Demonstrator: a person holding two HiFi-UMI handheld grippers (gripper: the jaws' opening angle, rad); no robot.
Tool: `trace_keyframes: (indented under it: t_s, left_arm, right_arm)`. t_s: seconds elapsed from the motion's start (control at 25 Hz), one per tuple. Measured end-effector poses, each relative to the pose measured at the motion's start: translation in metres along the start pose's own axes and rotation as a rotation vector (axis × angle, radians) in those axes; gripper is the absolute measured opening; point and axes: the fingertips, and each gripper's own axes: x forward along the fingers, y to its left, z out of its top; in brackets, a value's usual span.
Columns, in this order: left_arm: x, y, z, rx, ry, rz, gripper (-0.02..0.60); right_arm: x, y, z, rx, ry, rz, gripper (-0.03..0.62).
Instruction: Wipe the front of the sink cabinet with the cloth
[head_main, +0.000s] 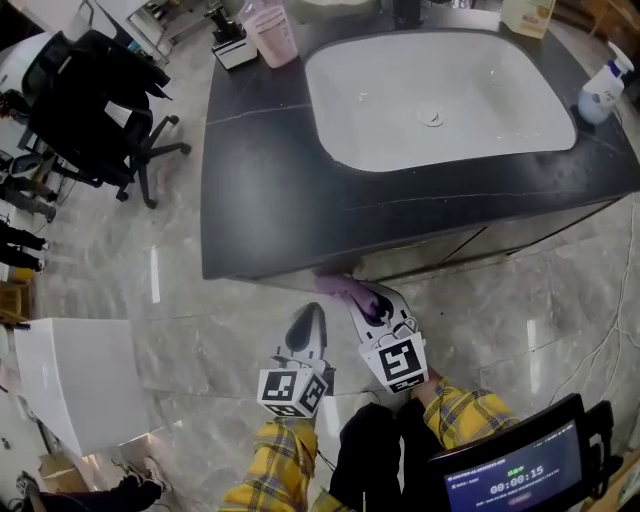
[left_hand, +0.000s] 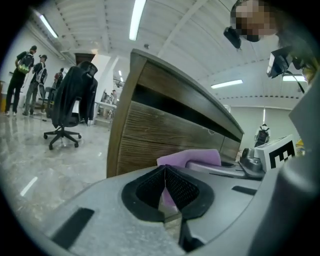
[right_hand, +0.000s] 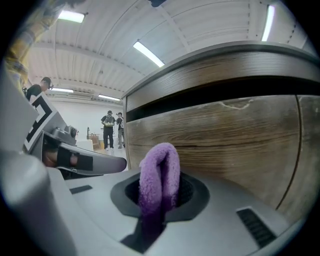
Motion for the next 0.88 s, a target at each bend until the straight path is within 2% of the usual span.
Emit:
trace_keyframes:
  t_s: [0.28, 0.48, 0.88]
  left_arm:
    - [0.046, -0.064, -0.006, 0.038, 0.025, -0.121, 0.008]
    - [0.074, -0.122, -0.008, 0.066, 0.024, -0.226, 0.008]
    - [0.103, -0.176, -0.022, 0.04, 0.042, -0.275, 0.008]
  right_arm:
    - [-0.044, -0.06, -0.002, 0.02, -0.002, -0.096, 0.044]
    - [-0.08, -0.114, -0.01, 0.035, 0.009, -0.197, 0.044]
    - [-0.148, -0.202, -0.022, 0.073, 0.023, -0.394, 0.044]
